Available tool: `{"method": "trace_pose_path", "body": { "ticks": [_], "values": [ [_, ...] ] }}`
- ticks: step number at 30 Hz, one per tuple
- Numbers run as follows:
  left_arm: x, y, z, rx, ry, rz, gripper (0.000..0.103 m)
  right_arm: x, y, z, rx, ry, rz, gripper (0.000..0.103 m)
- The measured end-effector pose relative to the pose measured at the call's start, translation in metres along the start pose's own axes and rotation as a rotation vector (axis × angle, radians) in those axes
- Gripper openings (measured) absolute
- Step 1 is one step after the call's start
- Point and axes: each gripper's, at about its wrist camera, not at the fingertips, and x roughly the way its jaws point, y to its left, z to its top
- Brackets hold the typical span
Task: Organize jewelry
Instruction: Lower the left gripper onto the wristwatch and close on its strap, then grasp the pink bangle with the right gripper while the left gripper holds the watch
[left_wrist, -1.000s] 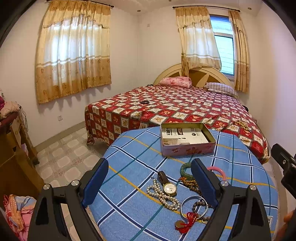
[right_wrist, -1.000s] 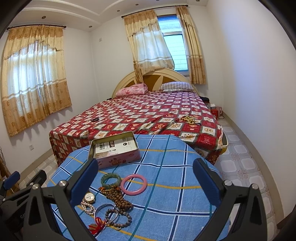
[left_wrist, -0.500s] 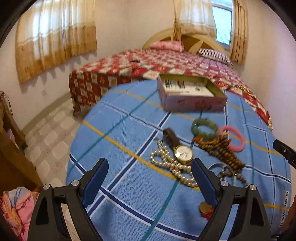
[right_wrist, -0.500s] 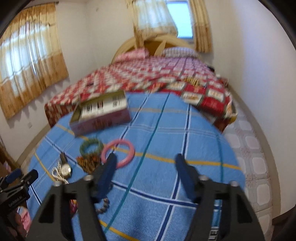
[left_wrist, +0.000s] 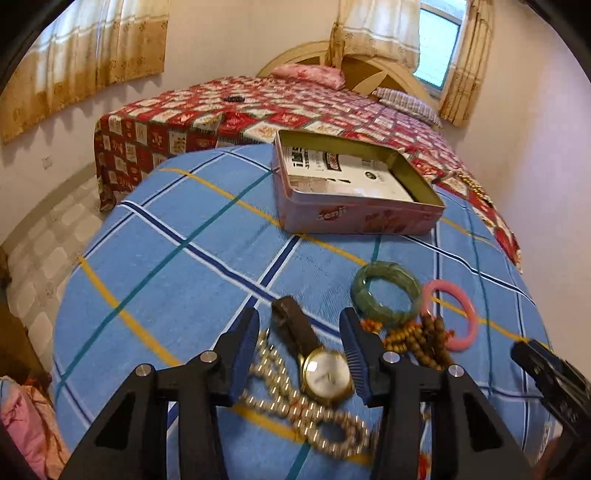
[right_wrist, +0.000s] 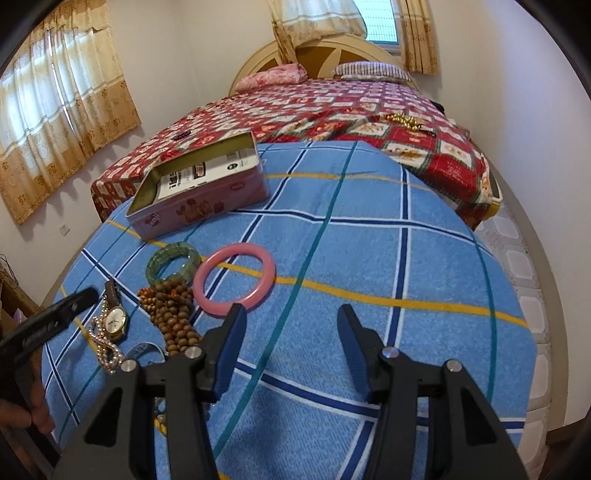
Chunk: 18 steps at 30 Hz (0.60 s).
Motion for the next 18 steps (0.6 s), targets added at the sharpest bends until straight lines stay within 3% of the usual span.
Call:
{"method": "trace_pose_path", "body": {
  "ticks": [5, 11, 14, 18],
  "values": [
    [0.024, -0.007, 0.002, 0.015, 0.045, 0.007, 0.046, 0.002, -0.002, 0.001, 0.007, -0.010, -0.004, 0.055],
    [0.032, -0.007, 0.007, 0.022, 0.072, -0.035, 0.045, 0.013, 0.002, 0.002, -0.009, 0.011, 0.007, 0.055],
    [0.034, -0.008, 0.009, 0.050, 0.077, -0.005, 0.024, 0.017, 0.002, 0.000, 0.002, 0.024, 0.013, 0.055],
    [0.035, -0.005, 0.008, 0.060, 0.084, -0.067, 0.021, 0.019, -0.001, 0.001, 0.015, 0.026, 0.016, 0.055]
  ]
}}
